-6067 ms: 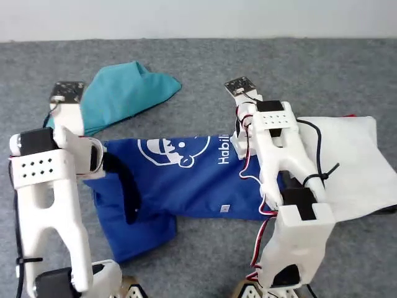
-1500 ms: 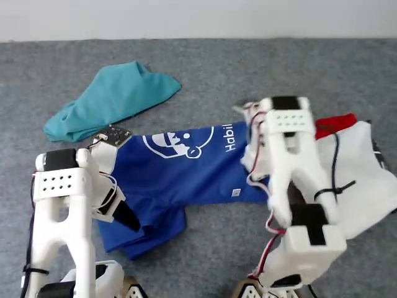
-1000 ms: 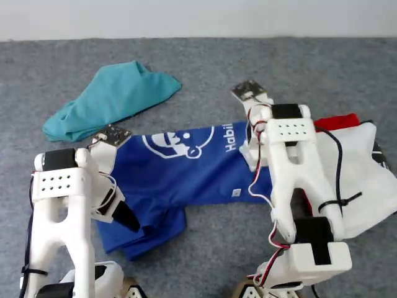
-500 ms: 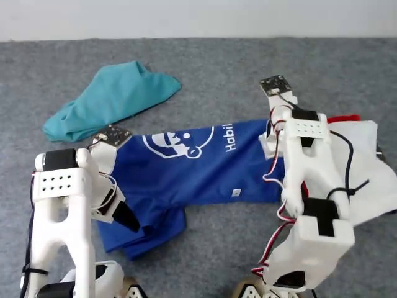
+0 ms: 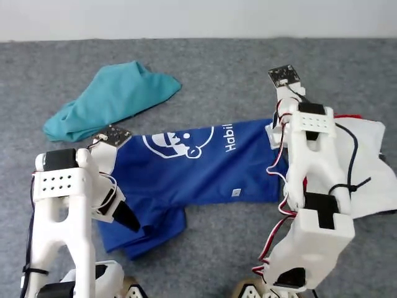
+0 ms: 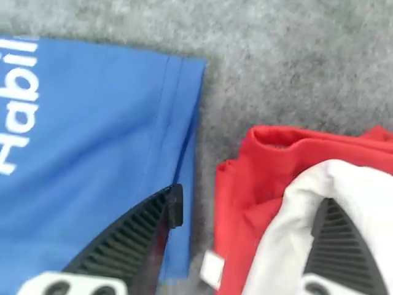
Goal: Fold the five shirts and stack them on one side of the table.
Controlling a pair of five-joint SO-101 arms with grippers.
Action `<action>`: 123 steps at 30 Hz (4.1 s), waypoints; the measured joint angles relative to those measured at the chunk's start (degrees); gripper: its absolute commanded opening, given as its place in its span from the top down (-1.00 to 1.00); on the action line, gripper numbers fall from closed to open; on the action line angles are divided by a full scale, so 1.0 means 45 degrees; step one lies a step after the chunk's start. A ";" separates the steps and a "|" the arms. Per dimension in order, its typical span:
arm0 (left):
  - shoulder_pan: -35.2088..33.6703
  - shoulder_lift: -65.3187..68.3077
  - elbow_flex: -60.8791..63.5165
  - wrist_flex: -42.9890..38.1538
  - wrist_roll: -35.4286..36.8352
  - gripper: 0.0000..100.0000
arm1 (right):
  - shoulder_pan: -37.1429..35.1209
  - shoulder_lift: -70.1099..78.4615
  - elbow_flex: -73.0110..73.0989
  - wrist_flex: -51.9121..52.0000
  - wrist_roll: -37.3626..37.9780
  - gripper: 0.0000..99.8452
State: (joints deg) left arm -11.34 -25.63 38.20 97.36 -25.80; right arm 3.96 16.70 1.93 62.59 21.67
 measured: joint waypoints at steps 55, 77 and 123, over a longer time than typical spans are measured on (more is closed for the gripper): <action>0.0000 0.0000 0.0527 0.0000 0.0000 0.30 | -0.1172 -0.2735 0.6447 0.1211 -0.1192 0.65; 0.0000 0.0000 0.0527 -0.0020 0.0000 0.30 | -0.1074 -0.3907 0.3575 0.1641 -0.1192 0.98; 0.0000 0.0000 0.0781 -0.0313 -0.2110 0.30 | -0.0195 -0.0020 0.1094 0.2755 -0.0313 0.57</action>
State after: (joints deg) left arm -11.34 -25.63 41.71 95.96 -35.30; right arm 3.08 16.62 6.86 74.99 20.26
